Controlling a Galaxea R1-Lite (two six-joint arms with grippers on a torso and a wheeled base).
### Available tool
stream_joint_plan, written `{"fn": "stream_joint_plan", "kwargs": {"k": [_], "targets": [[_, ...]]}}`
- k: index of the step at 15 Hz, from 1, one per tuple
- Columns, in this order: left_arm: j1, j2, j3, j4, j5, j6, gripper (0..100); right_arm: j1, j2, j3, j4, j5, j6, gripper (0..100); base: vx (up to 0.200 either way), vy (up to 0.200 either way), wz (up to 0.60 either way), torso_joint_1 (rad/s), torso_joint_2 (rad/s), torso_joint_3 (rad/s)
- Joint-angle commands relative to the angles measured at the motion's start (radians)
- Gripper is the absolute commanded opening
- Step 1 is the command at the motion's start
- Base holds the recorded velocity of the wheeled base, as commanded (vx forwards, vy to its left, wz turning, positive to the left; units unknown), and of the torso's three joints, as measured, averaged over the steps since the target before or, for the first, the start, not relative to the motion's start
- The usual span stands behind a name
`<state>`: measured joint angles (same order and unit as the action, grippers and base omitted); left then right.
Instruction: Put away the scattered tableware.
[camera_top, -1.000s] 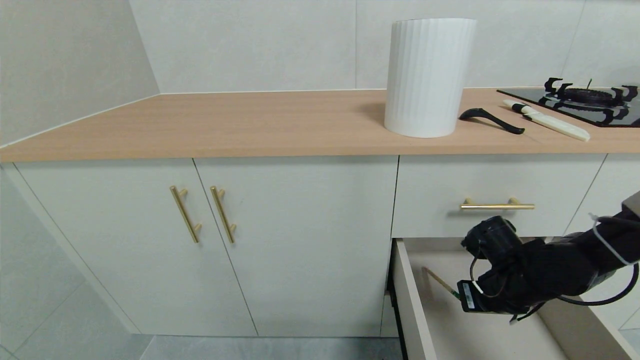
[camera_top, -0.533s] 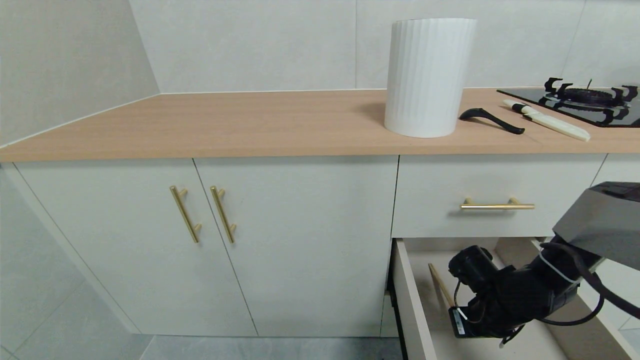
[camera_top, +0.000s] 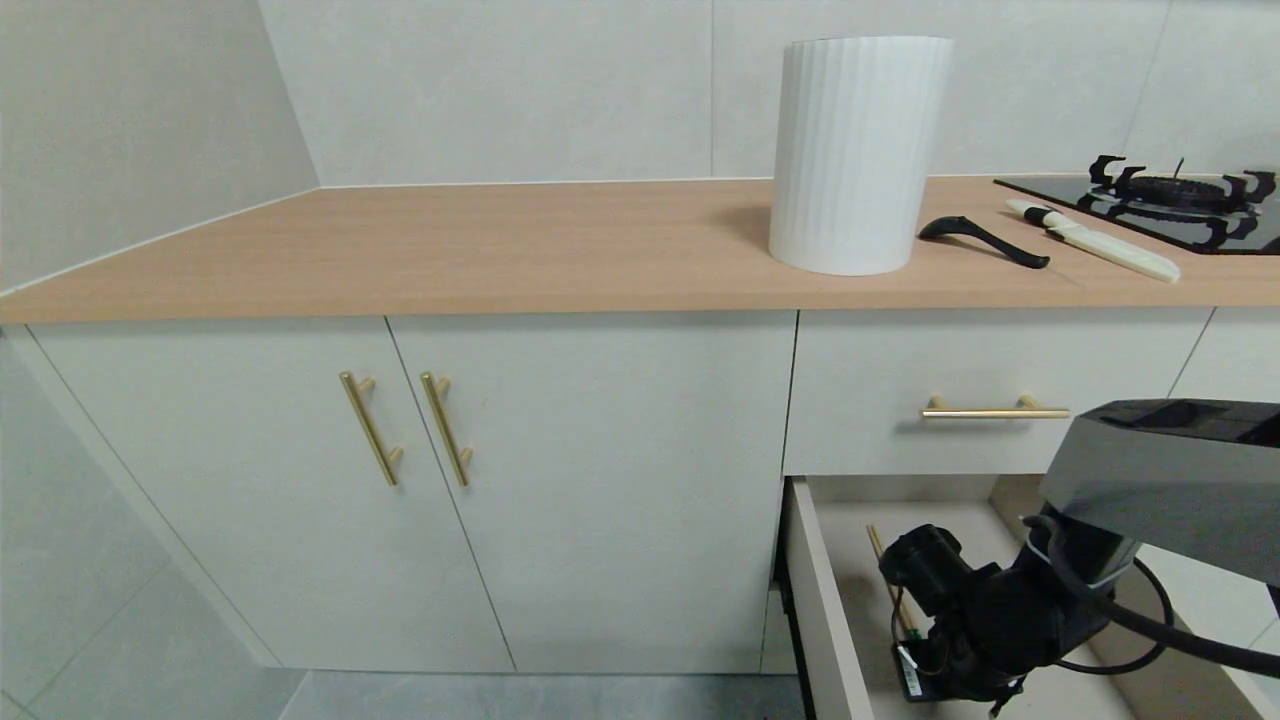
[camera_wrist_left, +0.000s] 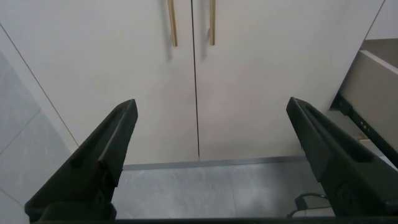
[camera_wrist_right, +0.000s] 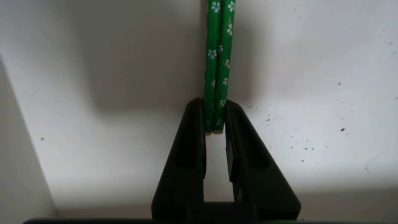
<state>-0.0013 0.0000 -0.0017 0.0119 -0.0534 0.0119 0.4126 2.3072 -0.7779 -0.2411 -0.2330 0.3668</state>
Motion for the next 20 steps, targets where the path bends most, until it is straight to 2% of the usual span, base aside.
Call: {"fn": "stream_joint_plan", "kwargs": {"k": [1, 4, 5, 11, 13, 14, 17, 20], "targets": [[0.000, 0.000, 0.000, -0.001, 0.000, 0.000, 100, 0.000, 0.008, 0.000, -0.001, 0.000, 0.000, 0, 0.000, 0.000, 0.00, 0.000, 0.00, 0.000], [0.000, 0.000, 0.000, 0.000, 0.000, 0.000, 100, 0.000, 0.008, 0.000, -0.001, 0.000, 0.000, 0, 0.000, 0.000, 0.00, 0.000, 0.00, 0.000], [0.000, 0.000, 0.000, 0.000, 0.000, 0.000, 100, 0.000, 0.008, 0.000, -0.001, 0.000, 0.000, 100, 0.000, 0.000, 0.00, 0.000, 0.00, 0.000], [0.000, 0.000, 0.000, 0.000, 0.000, 0.000, 100, 0.000, -0.042, 0.006, 0.006, -0.005, 0.000, 100, 0.000, 0.000, 0.00, 0.000, 0.00, 0.000], [0.000, 0.000, 0.000, 0.000, 0.000, 0.000, 100, 0.000, -0.232, 0.052, 0.013, -0.003, -0.002, 100, 0.000, 0.000, 0.00, 0.000, 0.00, 0.000], [0.000, 0.000, 0.000, 0.000, 0.000, 0.000, 100, 0.002, -0.253, 0.057, 0.013, -0.003, -0.003, 100, 0.000, 0.000, 0.00, 0.000, 0.00, 0.000], [0.000, 0.000, 0.000, 0.000, 0.000, 0.000, 100, 0.003, -0.529, 0.095, 0.014, -0.054, -0.028, 100, 0.000, 0.000, 0.00, 0.000, 0.00, 0.000], [0.000, 0.000, 0.000, 0.000, 0.000, 0.000, 100, -0.003, -0.701, 0.097, 0.014, -0.109, -0.080, 100, 0.000, 0.000, 0.00, 0.000, 0.00, 0.000]]}}
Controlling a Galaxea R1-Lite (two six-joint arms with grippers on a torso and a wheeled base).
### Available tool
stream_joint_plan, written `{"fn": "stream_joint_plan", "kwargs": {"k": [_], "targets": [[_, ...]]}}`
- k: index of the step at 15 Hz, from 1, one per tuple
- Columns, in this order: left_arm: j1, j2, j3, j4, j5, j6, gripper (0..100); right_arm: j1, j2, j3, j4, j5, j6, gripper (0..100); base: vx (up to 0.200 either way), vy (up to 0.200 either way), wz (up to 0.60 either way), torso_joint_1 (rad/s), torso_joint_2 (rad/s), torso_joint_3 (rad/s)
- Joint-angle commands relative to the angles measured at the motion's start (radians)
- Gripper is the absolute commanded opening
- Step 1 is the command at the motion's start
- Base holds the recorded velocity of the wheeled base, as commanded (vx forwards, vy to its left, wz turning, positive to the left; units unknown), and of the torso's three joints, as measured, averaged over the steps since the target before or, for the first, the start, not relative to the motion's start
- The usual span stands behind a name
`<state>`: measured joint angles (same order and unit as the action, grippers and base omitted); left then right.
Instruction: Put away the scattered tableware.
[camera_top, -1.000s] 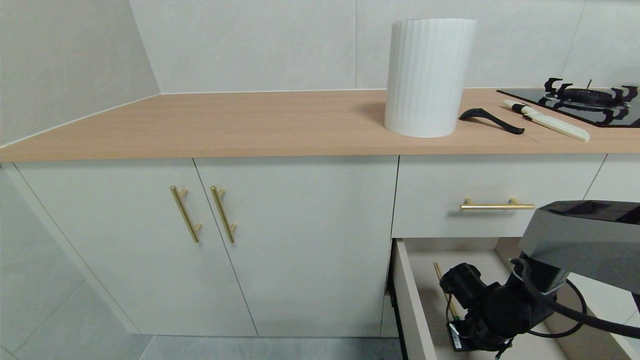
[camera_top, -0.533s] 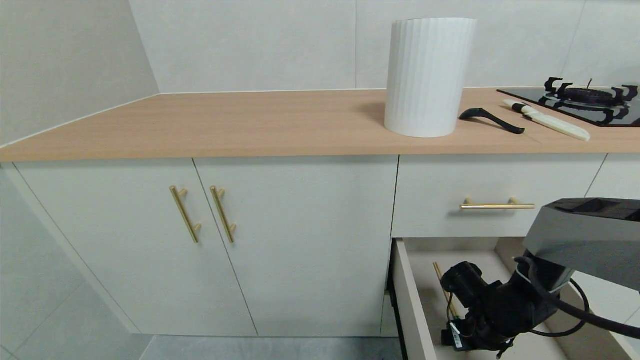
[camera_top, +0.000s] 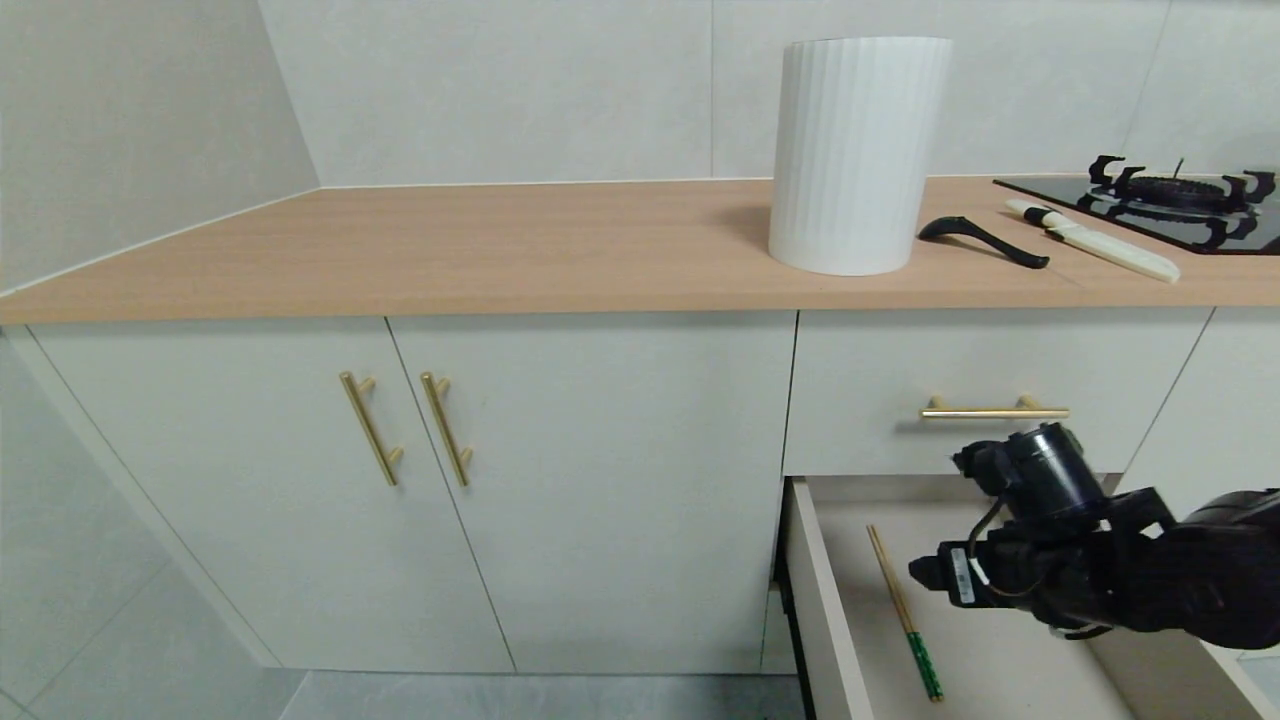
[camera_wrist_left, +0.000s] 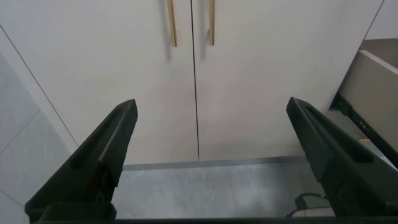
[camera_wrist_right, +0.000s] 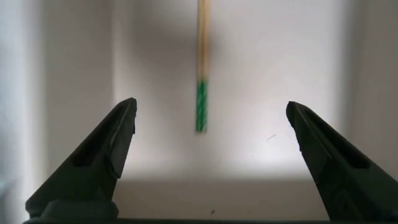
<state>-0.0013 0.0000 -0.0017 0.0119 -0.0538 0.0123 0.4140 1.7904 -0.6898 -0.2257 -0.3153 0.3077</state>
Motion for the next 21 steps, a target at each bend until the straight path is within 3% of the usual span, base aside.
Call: {"fn": "stream_joint_plan", "kwargs": {"k": [1, 8, 11, 21], "targets": [[0.000, 0.000, 0.000, 0.000, 0.000, 0.000, 100, -0.015, -0.227, 0.009, -0.001, -0.030, -0.045, 100, 0.000, 0.000, 0.00, 0.000, 0.00, 0.000], [0.000, 0.000, 0.000, 0.000, 0.000, 0.000, 100, -0.098, -0.367, 0.006, -0.003, -0.030, -0.144, 100, 0.000, 0.000, 0.00, 0.005, -0.02, -0.009], [0.000, 0.000, 0.000, 0.000, 0.000, 0.000, 100, -0.132, -0.388, 0.003, -0.004, -0.030, -0.167, 100, 0.000, 0.000, 0.00, 0.048, -0.25, -0.237], [0.000, 0.000, 0.000, 0.000, 0.000, 0.000, 100, -0.146, -0.391, 0.004, -0.007, -0.028, -0.173, 100, 0.000, 0.000, 0.00, 0.170, -0.49, -0.290]]}}
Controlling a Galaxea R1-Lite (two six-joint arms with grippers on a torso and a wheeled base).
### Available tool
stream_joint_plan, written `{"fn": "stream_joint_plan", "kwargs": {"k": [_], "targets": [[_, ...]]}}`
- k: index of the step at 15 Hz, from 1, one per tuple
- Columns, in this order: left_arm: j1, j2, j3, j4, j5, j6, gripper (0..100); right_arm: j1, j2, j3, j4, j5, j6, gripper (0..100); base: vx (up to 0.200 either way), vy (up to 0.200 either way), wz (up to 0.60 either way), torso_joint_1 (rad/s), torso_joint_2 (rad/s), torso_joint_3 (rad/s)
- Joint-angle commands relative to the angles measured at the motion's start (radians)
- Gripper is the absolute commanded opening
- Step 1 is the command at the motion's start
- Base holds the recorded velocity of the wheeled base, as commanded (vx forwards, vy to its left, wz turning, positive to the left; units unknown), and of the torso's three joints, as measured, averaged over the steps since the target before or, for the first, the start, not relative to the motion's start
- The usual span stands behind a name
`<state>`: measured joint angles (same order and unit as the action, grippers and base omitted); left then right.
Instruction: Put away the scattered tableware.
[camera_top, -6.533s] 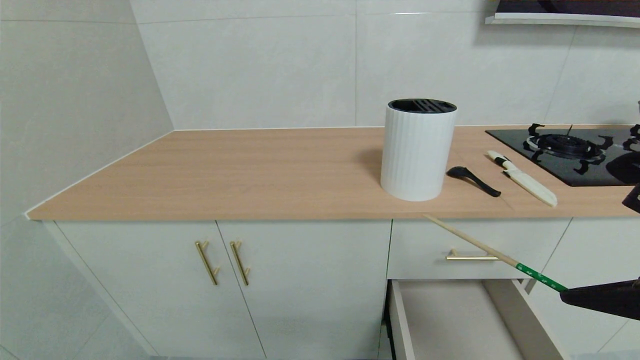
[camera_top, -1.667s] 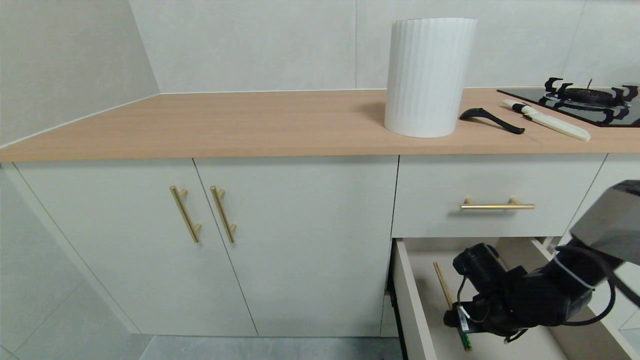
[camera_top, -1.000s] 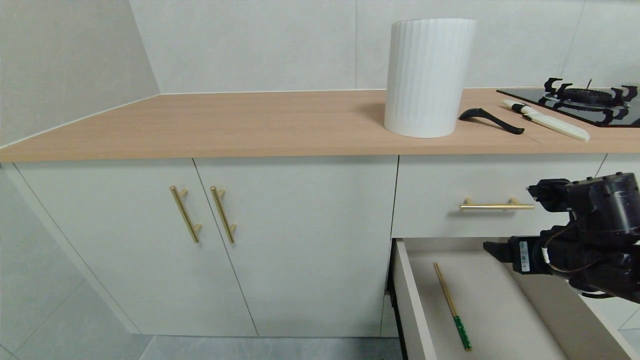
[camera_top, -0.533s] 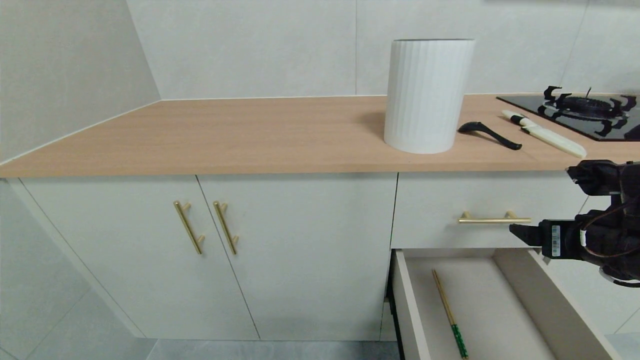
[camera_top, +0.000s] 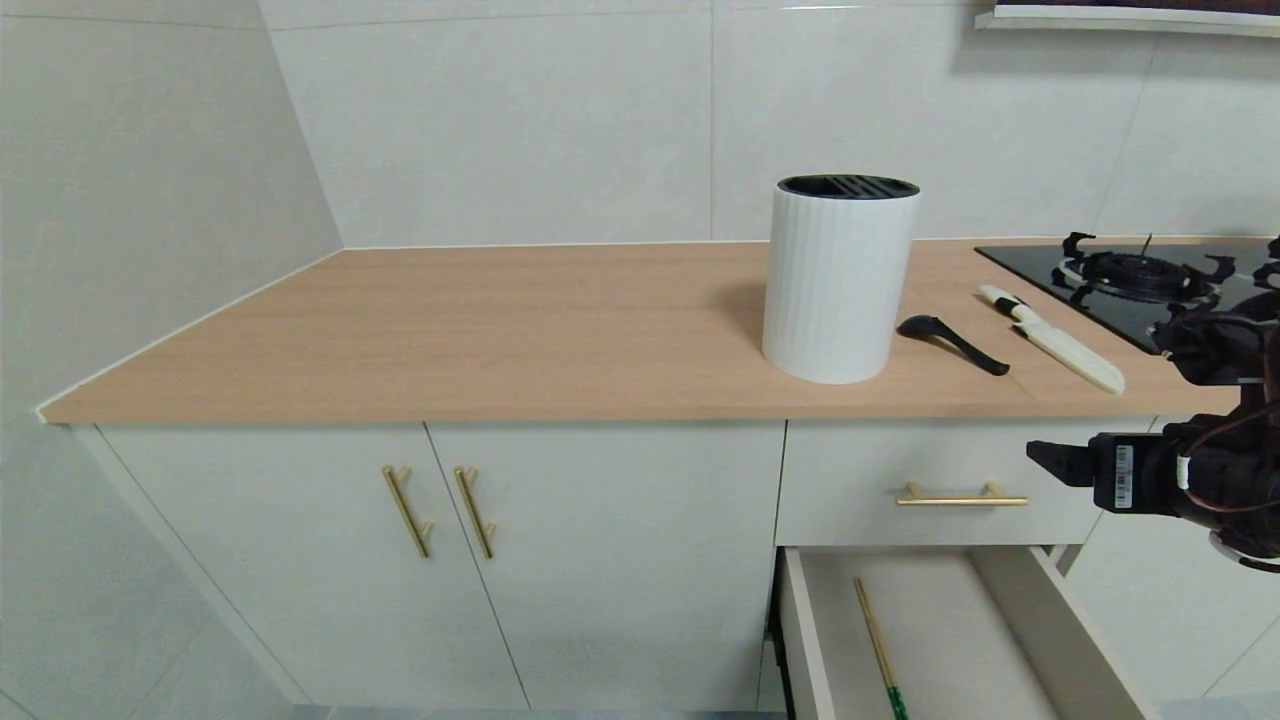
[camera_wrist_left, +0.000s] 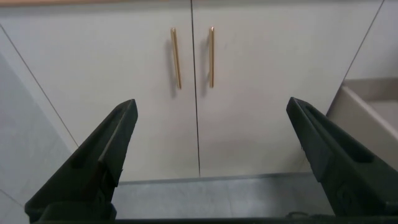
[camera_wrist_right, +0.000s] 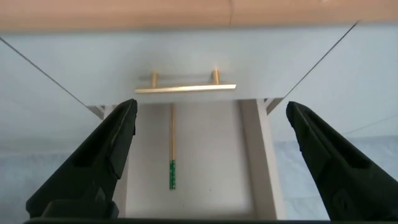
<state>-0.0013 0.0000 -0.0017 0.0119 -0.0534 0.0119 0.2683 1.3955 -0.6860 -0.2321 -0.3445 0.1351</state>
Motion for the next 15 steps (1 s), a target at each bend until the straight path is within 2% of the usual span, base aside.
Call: {"fn": "stream_joint_plan", "kwargs": {"k": [1, 5, 8, 10, 12, 15], "targets": [[0.000, 0.000, 0.000, 0.000, 0.000, 0.000, 100, 0.000, 0.005, 0.000, -0.001, 0.001, 0.000, 100, 0.000, 0.000, 0.00, 0.198, -0.48, -0.276], [0.000, 0.000, 0.000, 0.000, 0.000, 0.000, 100, 0.005, 0.017, 0.005, -0.003, 0.005, 0.000, 100, 0.000, 0.000, 0.00, 0.192, -0.45, -0.261], [0.000, 0.000, 0.000, -0.001, 0.000, 0.000, 100, 0.005, 0.059, 0.003, -0.010, 0.005, -0.011, 100, 0.000, 0.000, 0.00, 0.061, -0.14, -0.074], [0.000, 0.000, 0.000, 0.000, 0.000, 0.000, 100, -0.011, 0.105, -0.006, -0.067, 0.012, -0.011, 100, 0.000, 0.000, 0.00, 0.000, 0.00, 0.000], [0.000, 0.000, 0.000, 0.000, 0.000, 0.000, 100, -0.038, 0.168, -0.041, -0.151, 0.042, -0.020, 100, 0.000, 0.000, 0.00, 0.000, 0.00, 0.000], [0.000, 0.000, 0.000, -0.001, 0.000, 0.000, 100, -0.090, 0.240, -0.115, -0.184, 0.130, -0.063, 100, 0.000, 0.000, 0.00, 0.000, 0.00, 0.000]]}}
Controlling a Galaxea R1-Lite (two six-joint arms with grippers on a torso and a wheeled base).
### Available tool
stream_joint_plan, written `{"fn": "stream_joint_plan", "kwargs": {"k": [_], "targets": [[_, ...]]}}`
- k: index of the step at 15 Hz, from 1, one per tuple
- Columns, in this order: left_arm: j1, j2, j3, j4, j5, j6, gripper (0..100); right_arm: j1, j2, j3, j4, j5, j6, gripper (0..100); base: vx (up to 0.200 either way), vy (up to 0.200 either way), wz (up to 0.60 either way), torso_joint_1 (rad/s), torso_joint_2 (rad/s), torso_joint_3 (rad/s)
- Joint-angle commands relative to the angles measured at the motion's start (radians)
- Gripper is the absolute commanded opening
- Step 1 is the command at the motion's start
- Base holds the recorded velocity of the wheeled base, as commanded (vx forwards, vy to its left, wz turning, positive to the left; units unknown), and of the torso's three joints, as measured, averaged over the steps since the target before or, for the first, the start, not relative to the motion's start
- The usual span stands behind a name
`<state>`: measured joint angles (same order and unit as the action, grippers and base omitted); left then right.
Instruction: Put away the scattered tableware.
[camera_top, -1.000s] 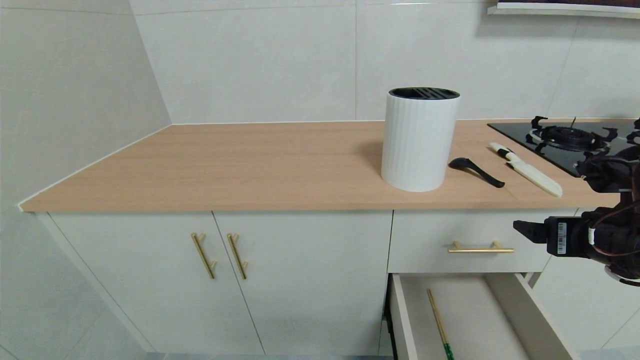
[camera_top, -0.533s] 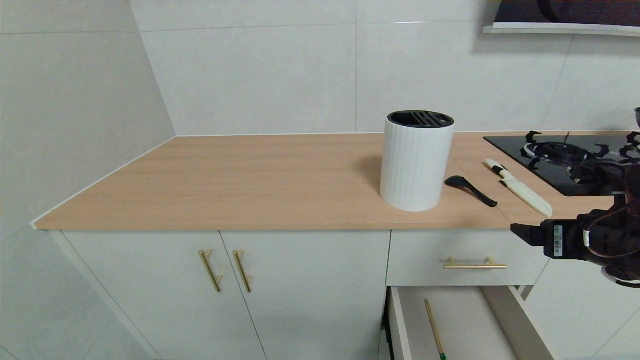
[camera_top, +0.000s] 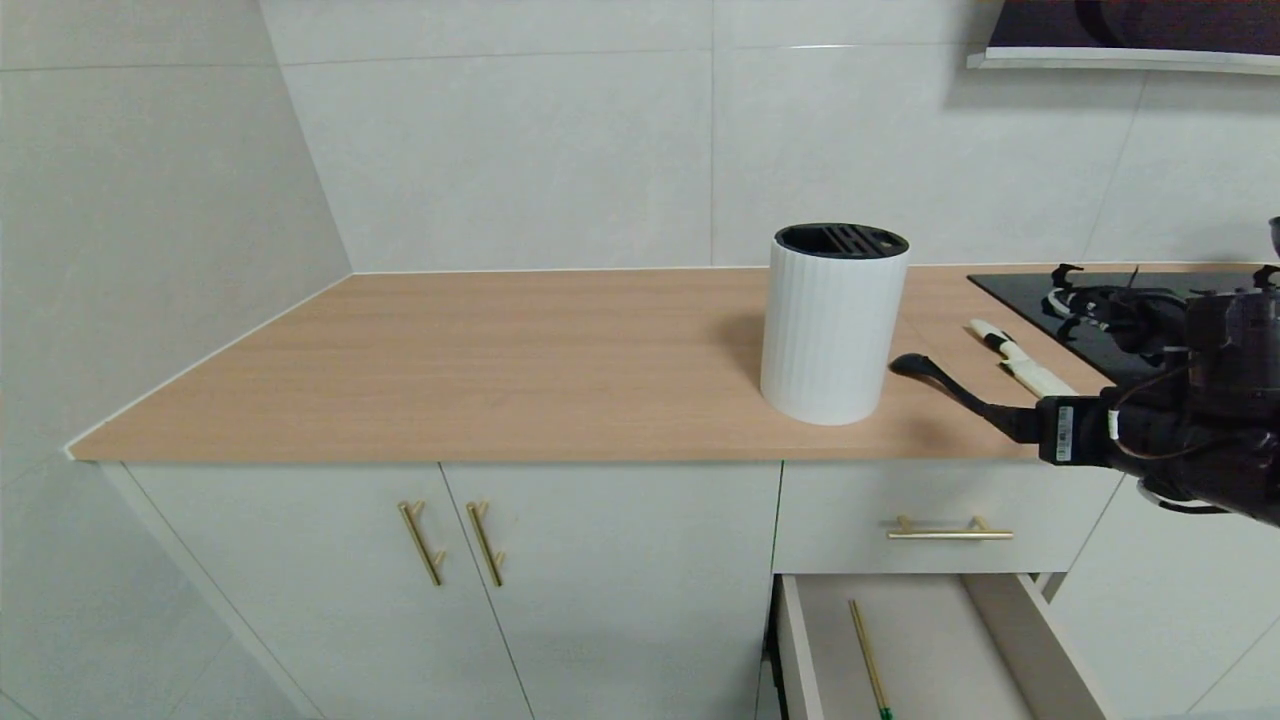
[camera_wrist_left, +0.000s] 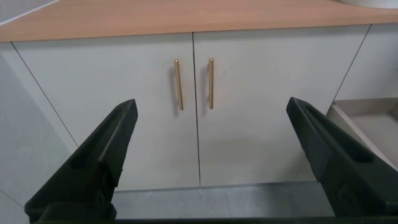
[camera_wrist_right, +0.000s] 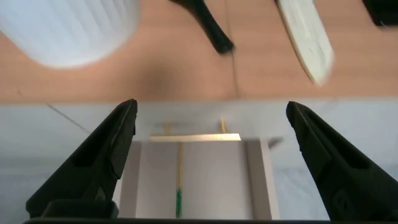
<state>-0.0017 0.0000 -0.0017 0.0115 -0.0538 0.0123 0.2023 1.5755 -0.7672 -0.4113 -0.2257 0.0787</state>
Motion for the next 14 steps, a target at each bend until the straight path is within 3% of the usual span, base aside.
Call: {"fn": "stream_joint_plan", "kwargs": {"k": [1, 3, 6, 9, 14], "targets": [[0.000, 0.000, 0.000, 0.001, 0.000, 0.000, 100, -0.044, 0.075, -0.061, -0.003, 0.071, -0.007, 100, 0.000, 0.000, 0.00, 0.000, 0.00, 0.000], [0.000, 0.000, 0.000, 0.001, 0.000, 0.000, 100, -0.092, 0.141, -0.142, -0.004, 0.217, -0.008, 100, 0.000, 0.000, 0.00, 0.000, 0.00, 0.000], [0.000, 0.000, 0.000, 0.001, 0.000, 0.000, 100, -0.144, 0.267, -0.234, -0.034, 0.306, -0.042, 100, 0.000, 0.000, 0.00, 0.000, 0.00, 0.000], [0.000, 0.000, 0.000, 0.001, 0.000, 0.000, 100, -0.193, 0.330, -0.239, -0.195, 0.391, -0.152, 100, 0.000, 0.000, 0.00, 0.000, 0.00, 0.000], [0.000, 0.000, 0.000, 0.001, 0.000, 0.000, 100, -0.202, 0.365, -0.205, -0.245, 0.488, -0.155, 100, 0.000, 0.000, 0.00, 0.000, 0.00, 0.000]]}}
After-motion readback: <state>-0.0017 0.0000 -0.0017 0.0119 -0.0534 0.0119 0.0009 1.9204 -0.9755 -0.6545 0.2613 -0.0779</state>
